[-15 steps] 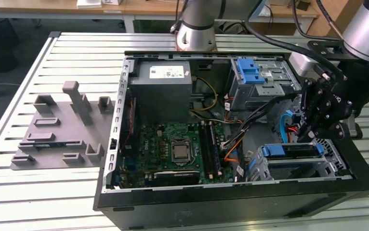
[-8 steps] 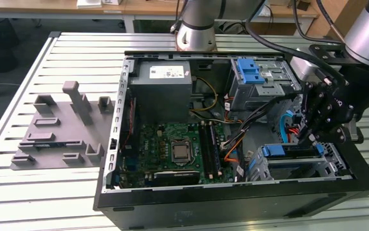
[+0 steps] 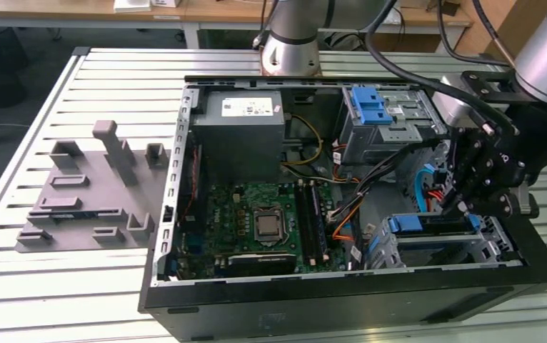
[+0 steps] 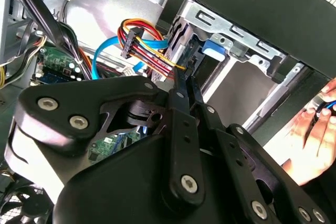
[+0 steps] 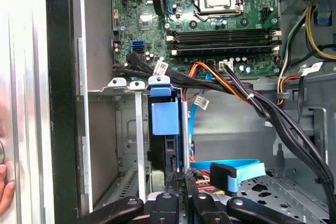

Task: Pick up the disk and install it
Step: 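Insert the first disk wire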

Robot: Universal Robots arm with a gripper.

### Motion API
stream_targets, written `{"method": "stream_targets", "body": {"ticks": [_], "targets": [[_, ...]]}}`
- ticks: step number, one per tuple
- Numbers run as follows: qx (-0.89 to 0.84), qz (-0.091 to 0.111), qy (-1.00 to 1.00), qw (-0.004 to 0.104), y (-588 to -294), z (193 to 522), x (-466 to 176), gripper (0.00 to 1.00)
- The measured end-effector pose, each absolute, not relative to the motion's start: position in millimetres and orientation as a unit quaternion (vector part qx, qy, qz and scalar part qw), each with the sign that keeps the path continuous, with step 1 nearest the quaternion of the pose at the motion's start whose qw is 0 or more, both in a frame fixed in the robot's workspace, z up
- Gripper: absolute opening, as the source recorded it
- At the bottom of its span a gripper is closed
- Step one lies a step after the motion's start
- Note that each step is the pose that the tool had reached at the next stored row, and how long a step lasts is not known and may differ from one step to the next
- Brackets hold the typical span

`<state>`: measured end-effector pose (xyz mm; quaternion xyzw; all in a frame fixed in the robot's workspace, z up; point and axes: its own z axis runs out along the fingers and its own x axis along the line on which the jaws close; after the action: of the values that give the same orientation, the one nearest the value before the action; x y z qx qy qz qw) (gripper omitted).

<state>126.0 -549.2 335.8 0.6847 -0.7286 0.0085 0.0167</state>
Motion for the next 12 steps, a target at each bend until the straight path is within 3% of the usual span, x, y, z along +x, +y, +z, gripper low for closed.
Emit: {"method": "stream_targets", "body": {"ticks": [12], "targets": [[0.685,0.009,-0.729,0.017,-550.2,334.3,126.8,0.16]]}}
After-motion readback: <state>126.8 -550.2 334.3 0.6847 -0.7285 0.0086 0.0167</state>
